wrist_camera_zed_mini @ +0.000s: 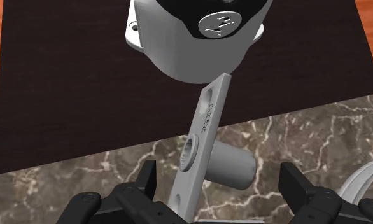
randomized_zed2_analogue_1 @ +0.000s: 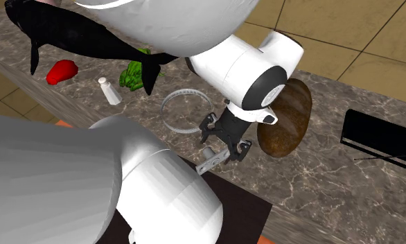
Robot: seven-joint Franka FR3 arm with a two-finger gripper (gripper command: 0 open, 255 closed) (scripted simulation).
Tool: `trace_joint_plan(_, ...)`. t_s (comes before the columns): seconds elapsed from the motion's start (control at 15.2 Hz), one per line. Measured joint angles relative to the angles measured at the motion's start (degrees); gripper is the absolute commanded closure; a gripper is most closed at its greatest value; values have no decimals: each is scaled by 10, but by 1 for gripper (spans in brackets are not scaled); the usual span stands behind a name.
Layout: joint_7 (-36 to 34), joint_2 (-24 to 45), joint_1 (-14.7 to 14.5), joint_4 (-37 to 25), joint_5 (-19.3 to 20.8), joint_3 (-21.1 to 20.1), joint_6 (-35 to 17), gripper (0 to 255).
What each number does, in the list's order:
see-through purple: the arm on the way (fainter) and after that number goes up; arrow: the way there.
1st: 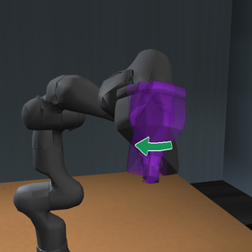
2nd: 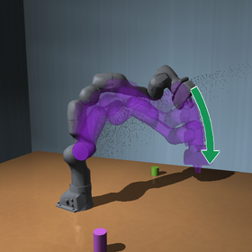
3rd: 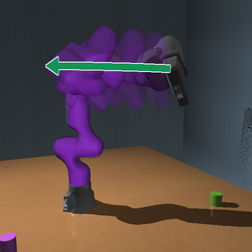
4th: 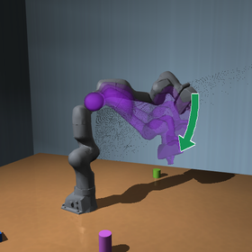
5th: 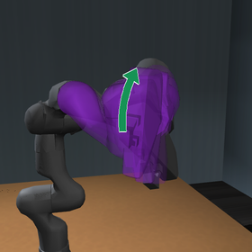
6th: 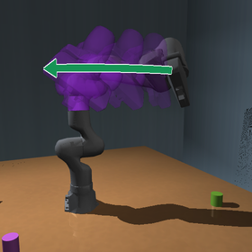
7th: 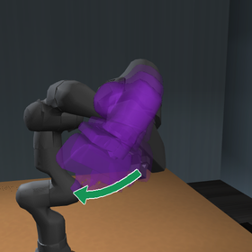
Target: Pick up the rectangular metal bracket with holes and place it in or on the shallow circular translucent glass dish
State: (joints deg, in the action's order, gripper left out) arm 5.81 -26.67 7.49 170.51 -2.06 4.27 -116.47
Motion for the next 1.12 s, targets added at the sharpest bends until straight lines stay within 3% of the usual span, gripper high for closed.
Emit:
trace_joint_plan(0.53, 3, 11, 1, 15, 0, 1, -27, 0)
trace_joint_plan(0.59, 3, 11, 1, 15, 0, 1, -27, 255)
trace_joint_plan(1.12, 3, 11, 1, 15, 0, 1, -27, 255)
